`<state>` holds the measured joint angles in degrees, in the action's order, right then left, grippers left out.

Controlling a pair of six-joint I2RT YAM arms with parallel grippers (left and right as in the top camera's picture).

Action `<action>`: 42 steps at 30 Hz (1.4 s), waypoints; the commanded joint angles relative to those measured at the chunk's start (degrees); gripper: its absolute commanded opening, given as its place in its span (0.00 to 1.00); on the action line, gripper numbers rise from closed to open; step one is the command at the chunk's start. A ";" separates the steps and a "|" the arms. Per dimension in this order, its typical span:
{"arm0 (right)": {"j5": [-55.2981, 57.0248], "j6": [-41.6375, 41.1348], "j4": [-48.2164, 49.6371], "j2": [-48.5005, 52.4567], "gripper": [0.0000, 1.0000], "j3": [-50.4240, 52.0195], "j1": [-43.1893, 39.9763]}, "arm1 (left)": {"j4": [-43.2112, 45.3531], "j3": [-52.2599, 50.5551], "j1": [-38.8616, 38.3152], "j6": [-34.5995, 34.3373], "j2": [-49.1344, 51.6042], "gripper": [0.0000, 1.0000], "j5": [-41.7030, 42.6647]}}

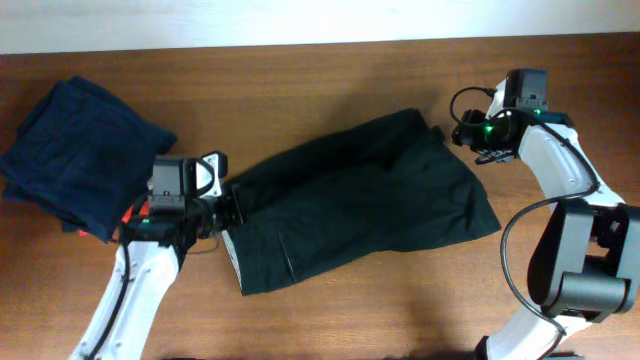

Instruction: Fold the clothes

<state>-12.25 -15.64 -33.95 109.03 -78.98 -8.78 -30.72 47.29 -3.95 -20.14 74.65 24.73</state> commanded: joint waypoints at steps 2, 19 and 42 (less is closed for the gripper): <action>-1.51 0.59 2.21 2.69 0.68 -0.96 3.28 | -4.22 0.66 0.37 0.31 -1.40 0.00 0.98; -1.07 0.39 5.92 4.83 0.04 -1.20 7.96 | -6.03 0.66 0.37 0.31 -1.40 0.00 -2.05; -0.63 3.39 0.04 3.06 0.04 -16.83 12.76 | -6.69 0.48 0.37 -22.34 3.13 0.00 -33.55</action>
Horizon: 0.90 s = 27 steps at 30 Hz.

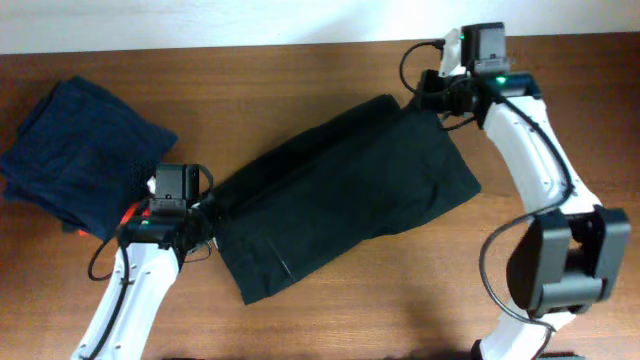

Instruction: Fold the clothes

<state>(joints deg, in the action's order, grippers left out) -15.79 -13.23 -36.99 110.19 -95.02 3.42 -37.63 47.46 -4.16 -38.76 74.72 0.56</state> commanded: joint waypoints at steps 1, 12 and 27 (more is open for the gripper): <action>2.91 0.98 5.25 2.95 0.04 -0.79 1.01 | 0.90 0.31 0.59 -4.15 4.52 0.00 -9.84; 2.23 1.73 19.89 12.09 0.04 -0.79 6.12 | 5.70 0.33 0.59 -18.40 19.63 0.00 -17.31; 9.84 8.13 -12.07 12.44 0.80 0.09 -3.15 | 7.13 0.39 0.59 -18.10 19.67 0.22 -17.09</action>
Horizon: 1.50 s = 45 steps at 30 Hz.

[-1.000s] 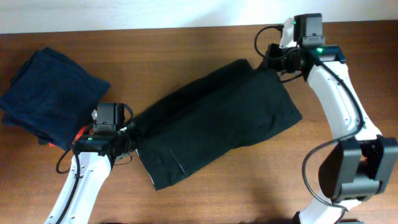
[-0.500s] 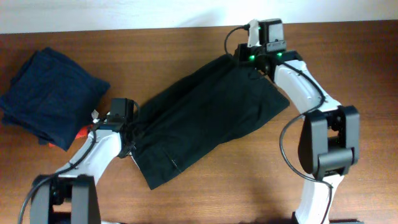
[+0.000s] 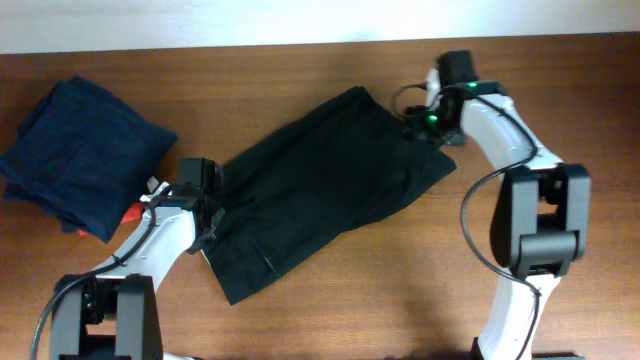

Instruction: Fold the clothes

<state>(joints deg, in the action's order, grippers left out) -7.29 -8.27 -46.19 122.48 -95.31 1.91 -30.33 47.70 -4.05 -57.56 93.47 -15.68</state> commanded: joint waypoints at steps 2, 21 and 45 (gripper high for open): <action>1.31 5.33 -4.22 0.15 0.80 1.46 -2.19 | 0.13 0.22 0.48 3.28 0.92 0.22 -0.59; 15.41 -9.73 -17.07 0.13 0.04 8.79 -6.29 | -2.97 8.24 0.48 23.21 0.68 0.67 9.75; 14.01 -13.00 -30.51 -4.28 0.39 0.50 -15.87 | -2.10 10.56 0.35 36.24 2.43 0.89 35.06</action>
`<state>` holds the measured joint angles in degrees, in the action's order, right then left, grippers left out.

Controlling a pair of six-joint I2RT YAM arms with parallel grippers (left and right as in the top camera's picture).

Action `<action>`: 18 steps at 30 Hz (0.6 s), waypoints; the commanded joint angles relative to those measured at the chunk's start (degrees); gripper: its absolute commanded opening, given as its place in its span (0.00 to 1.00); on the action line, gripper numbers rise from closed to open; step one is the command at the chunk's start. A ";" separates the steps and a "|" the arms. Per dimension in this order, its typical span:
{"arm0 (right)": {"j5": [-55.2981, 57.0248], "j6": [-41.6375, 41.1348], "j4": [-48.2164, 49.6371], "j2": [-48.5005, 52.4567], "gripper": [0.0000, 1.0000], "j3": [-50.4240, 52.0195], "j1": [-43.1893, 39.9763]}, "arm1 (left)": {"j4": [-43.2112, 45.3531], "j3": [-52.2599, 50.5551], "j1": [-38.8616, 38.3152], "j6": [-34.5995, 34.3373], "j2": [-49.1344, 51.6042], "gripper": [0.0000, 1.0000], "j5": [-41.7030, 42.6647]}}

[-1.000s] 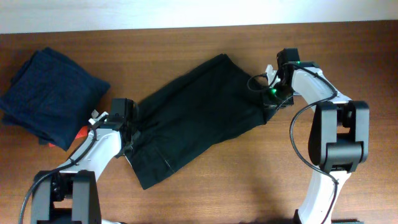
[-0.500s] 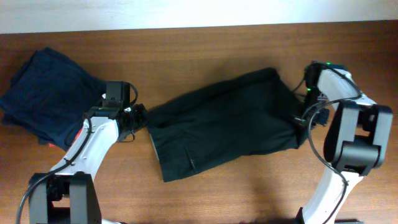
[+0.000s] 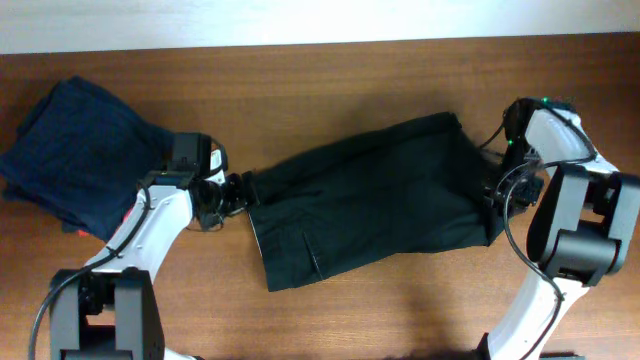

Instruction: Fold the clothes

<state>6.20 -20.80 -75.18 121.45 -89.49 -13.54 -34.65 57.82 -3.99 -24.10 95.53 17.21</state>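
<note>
A black garment (image 3: 375, 200) lies spread flat across the middle of the table, slanting from lower left to upper right. My left gripper (image 3: 238, 190) sits at its left corner and looks shut on the cloth's edge. My right gripper (image 3: 497, 188) is at the garment's right edge, partly hidden under its own arm, and seems closed on the fabric there. A folded navy garment (image 3: 80, 150) rests at the far left.
A small orange-red object (image 3: 130, 215) peeks out beside the navy pile, under the left arm. The table's back edge (image 3: 320, 45) meets a white wall. Bare wood (image 3: 400, 320) lies in front of the black garment.
The black garment has shifted to the right and lies flatter and less steeply slanted. The right gripper went from its upper right corner to its right edge, lower down. The left gripper moved right with the cloth.
First the garment lay rumpled, with a gripper at each end. Then its right end was drawn up toward the back edge and the cloth smoothed out. Later it slanted steeply, shifted left. Now it lies further right, stretched between both grippers.
</note>
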 commanded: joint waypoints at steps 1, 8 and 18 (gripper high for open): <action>0.52 -0.48 -2.14 -3.26 0.39 -6.49 -0.42 | 2.91 0.44 0.24 2.91 0.37 0.77 2.40; 0.46 -0.48 -4.22 -3.26 0.39 -10.97 -0.33 | 3.78 0.39 -1.88 3.19 2.54 0.65 2.36; 0.48 -0.48 -4.35 -3.26 0.39 -10.97 -0.33 | 9.22 2.43 -2.45 1.22 4.48 0.00 3.61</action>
<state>6.17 -20.84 -79.31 119.61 -99.55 -13.52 -26.85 57.89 -7.53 -21.65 100.38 19.16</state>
